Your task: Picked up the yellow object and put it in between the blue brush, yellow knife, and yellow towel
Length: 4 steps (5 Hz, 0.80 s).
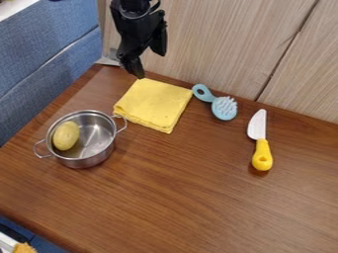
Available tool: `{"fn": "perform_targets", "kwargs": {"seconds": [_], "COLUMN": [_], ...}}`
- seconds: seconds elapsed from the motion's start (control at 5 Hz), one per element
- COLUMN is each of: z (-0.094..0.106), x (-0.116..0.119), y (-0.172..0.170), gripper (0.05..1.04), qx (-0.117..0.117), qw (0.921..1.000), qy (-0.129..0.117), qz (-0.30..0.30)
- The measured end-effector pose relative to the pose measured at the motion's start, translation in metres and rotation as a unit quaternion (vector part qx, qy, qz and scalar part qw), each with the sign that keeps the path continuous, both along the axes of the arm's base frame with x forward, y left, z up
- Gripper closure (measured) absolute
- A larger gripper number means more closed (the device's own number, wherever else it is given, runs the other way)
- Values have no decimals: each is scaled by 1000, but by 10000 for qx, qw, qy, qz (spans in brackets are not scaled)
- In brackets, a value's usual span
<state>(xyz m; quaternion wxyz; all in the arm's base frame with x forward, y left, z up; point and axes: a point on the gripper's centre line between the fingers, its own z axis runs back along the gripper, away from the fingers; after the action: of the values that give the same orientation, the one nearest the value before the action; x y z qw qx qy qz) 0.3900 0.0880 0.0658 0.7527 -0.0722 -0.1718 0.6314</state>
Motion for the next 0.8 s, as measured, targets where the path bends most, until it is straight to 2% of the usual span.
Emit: {"fn": "perform_targets", "kwargs": {"seconds": [0.2,0.6,0.8], "z": [-13,-23,-7], "x": [-3,-21,-33], "y": [-2,4,6], "gripper": [85,85,85], "qx": [-70,-243,-57], "qw": [9998,9986,9993], "qy": [173,459,362], "qz": [12,98,41]}}
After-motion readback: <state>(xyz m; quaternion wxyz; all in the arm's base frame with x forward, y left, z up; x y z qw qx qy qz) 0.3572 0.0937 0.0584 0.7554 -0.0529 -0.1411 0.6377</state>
